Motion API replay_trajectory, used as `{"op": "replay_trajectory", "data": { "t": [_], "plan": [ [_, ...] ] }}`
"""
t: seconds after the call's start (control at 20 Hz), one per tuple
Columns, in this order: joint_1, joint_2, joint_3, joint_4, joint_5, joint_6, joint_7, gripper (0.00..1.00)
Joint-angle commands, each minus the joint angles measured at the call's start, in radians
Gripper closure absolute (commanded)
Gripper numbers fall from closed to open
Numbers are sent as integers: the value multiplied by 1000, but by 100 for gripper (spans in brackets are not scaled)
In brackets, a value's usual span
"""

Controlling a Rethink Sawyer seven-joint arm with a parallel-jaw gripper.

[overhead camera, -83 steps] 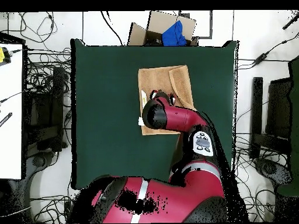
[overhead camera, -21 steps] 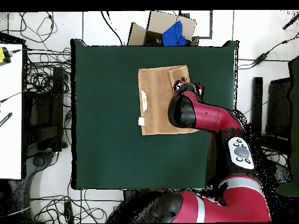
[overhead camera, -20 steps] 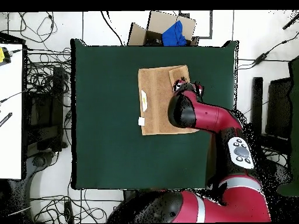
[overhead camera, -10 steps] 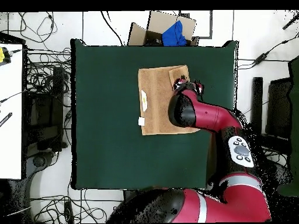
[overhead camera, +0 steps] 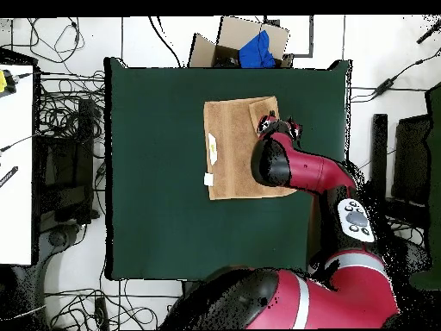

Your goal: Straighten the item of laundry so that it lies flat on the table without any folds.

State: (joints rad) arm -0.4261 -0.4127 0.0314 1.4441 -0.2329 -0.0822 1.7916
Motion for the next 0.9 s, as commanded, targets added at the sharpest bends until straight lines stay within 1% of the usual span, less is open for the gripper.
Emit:
{"op": "replay_trajectory", "data": {
  "t": [0.05,0.6,0.9],
  "plan": [
    [22,56,108,-22,-29,-26,109,0],
    [66,72,73,-54,27,-39,153,0],
    [75,63,69,-53,43,-39,166,0]
  ]
}}
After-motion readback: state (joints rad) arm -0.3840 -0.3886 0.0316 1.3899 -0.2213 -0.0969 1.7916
